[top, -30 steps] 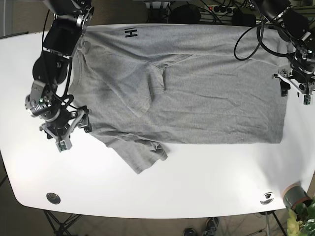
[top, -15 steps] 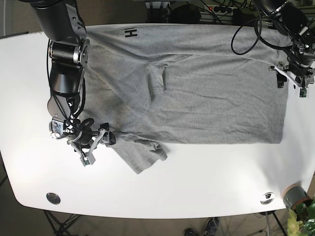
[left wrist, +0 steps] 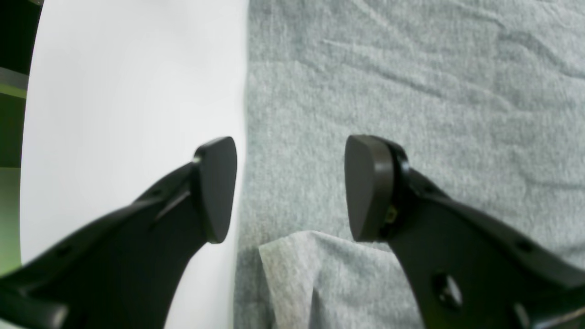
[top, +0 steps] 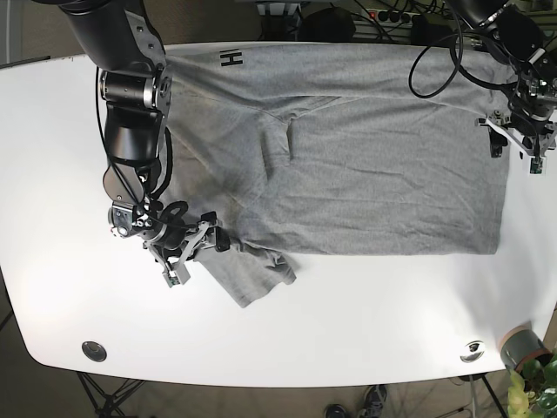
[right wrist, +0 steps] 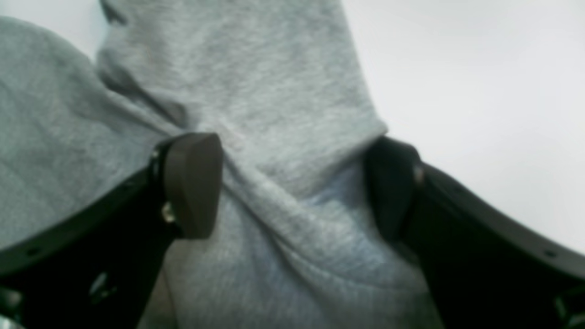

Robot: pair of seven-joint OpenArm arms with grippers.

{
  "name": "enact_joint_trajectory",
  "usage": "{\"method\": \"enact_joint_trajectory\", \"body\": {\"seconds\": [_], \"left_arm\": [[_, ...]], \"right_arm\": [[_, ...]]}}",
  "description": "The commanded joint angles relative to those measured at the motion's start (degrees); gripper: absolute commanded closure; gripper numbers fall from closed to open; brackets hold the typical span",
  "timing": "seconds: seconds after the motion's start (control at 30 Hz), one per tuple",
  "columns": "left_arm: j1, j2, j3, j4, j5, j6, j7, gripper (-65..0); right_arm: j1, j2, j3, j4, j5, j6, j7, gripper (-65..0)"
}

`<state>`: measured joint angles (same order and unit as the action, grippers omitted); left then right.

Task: Fold the T-shirt properly
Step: 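Move both grippers to the shirt's hem corners and grasp them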

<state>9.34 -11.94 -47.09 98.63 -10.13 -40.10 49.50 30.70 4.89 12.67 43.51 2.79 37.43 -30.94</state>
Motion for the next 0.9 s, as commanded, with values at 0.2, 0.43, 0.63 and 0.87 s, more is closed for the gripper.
{"method": "enact_joint_trajectory", "body": {"seconds": [0.2, 0.43, 0.63, 0.87], "left_arm": [[-10.0, -3.66, -0.07, -6.1, 2.17, 2.51, -1.71, -35.1], [-22.66, -5.86, 0.89, -23.16, 11.58, 12.54, -8.84, -35.7], [-32.07, -10.96, 9.07, -45.22, 12.11, 12.8, -17.71, -35.7], [-40.6, -13.77, 11.27, -61.57, 12.46, 12.8, -26.33, -35.6]], "right_arm": [[-0.68, 0.08, -0.05, 0.76, 0.33, -4.95, 3.47, -22.8], [-0.68, 0.17, -0.05, 0.93, 0.33, -5.21, 3.47, -3.5], [-0.76, 0.17, 0.04, 1.02, 0.42, -5.21, 3.47, -3.5], [-0.94, 0.26, 0.21, 1.02, 0.42, -5.21, 3.38, -3.5]]}}
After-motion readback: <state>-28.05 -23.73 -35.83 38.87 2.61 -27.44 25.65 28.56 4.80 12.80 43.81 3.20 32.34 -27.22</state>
